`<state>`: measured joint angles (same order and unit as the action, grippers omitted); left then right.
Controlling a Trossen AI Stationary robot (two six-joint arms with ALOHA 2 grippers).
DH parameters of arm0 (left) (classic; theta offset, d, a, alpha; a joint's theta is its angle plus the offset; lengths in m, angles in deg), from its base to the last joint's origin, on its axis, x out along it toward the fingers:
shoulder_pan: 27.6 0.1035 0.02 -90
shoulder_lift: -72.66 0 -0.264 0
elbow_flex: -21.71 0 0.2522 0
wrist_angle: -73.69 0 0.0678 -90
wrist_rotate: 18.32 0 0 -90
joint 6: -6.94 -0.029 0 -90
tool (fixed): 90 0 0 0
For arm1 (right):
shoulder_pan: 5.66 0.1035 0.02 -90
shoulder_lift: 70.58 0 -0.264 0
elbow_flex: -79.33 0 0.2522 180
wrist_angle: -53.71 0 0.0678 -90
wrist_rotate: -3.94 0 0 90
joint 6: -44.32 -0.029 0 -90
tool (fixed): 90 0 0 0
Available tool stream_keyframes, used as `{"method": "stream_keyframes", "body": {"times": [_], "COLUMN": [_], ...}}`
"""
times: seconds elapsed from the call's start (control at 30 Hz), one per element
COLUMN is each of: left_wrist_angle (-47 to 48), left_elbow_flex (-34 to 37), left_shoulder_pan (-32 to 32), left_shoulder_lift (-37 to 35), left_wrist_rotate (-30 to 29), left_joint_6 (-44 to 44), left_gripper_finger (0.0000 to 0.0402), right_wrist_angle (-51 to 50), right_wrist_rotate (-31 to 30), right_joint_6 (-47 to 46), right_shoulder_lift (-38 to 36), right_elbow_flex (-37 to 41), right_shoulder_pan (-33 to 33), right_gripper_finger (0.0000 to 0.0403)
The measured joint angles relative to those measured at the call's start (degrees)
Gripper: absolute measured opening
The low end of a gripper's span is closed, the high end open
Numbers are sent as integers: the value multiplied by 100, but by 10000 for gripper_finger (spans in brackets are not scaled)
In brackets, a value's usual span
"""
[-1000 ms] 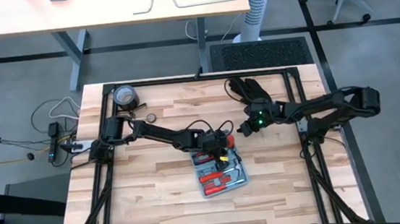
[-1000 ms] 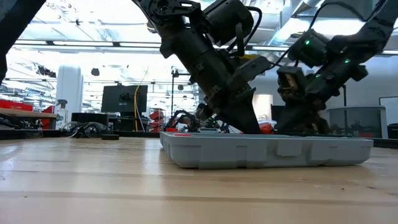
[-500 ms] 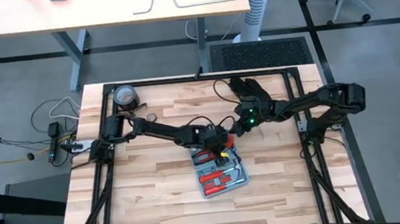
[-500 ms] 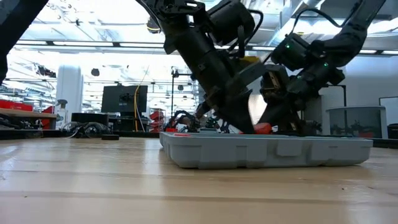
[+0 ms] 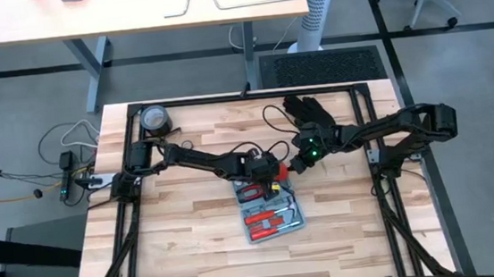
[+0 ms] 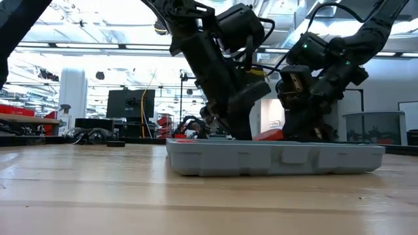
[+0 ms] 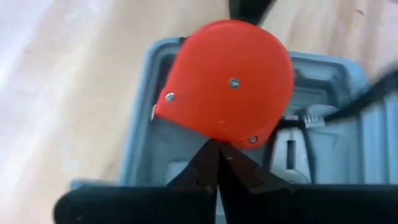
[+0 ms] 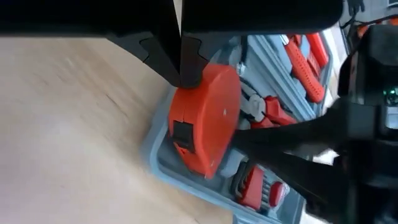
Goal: Prefit tool cases
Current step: Put the orange measuring tape into the gray toolbox
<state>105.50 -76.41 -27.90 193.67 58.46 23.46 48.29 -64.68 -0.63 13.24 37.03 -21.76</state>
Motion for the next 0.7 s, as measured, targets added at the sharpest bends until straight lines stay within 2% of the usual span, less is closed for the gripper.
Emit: {"method": "stream_keyframes", "body": {"times": [0.13, 0.7], "left_wrist_angle": [91, 154], "left_elbow_flex": [0, 2], "left_shoulder_pan": [13, 85], "left_shoulder_lift": [-99, -188], "left_wrist_rotate": [-202, -99], "left_joint_6": [-1, 232], "left_gripper_finger": [0, 0], "right_wrist_angle": [-24, -124], "right_wrist_rotate": [-1, 45], "right_joint_6": [130, 600], "right_shoulder_lift": [-62, -10], "right_elbow_flex": [0, -2], "right_shoulder_pan": [-91, -308], "right_gripper_finger": [5, 5]}}
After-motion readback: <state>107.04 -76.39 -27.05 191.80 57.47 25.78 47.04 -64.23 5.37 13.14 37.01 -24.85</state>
